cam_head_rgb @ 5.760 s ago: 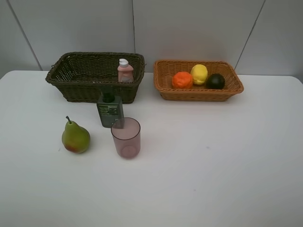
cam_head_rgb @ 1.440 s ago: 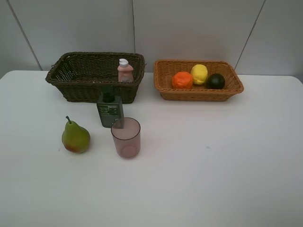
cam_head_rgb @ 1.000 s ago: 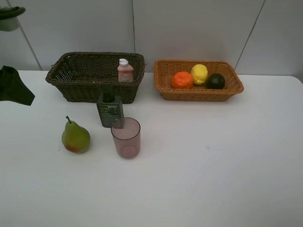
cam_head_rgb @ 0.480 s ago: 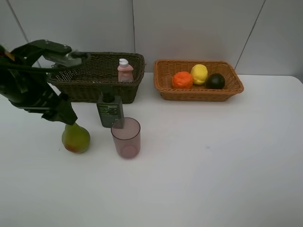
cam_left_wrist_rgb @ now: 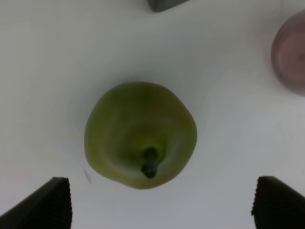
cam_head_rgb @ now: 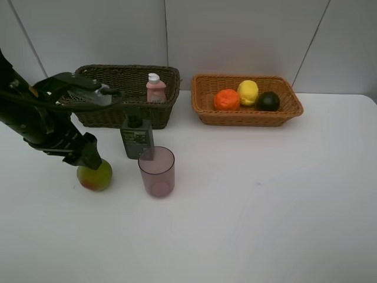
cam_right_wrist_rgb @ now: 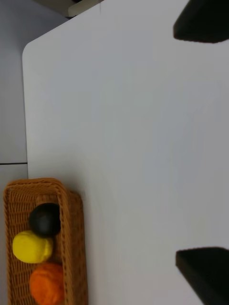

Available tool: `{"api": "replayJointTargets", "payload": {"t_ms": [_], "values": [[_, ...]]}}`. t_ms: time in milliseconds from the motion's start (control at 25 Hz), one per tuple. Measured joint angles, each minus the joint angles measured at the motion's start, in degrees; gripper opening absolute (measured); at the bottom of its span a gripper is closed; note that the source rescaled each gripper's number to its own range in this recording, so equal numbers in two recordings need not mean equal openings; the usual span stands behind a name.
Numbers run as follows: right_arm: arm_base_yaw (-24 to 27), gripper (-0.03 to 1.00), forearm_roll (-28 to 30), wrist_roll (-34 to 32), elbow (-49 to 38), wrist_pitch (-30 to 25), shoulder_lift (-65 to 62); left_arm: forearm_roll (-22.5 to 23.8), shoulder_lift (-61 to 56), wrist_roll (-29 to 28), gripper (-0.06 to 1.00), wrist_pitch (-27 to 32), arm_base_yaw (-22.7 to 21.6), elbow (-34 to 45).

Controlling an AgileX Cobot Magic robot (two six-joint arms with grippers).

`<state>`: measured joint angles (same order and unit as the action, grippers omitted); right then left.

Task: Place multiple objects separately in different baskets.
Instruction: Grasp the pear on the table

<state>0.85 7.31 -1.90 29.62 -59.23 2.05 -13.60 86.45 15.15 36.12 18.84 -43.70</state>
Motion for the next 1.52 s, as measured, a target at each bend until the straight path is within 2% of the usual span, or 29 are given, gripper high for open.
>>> {"api": "replayJointTargets", "payload": {"t_ms": [440, 1320, 1520], "values": [[0.0, 0.88, 0.0, 0.0, 0.0, 0.0, 0.0, -0.9, 0.1, 2.3, 1.0, -11.0, 0.0, 6.5], [0.0, 0.88, 0.0, 0.0, 0.0, 0.0, 0.0, -3.6, 9.9, 6.1, 1.0, -21.0, 0.1, 7.1], [0.0, 0.88, 0.0, 0.0, 0.0, 0.0, 0.0, -3.8, 11.8, 6.1, 1.0, -21.2, 0.1, 7.1]]}}
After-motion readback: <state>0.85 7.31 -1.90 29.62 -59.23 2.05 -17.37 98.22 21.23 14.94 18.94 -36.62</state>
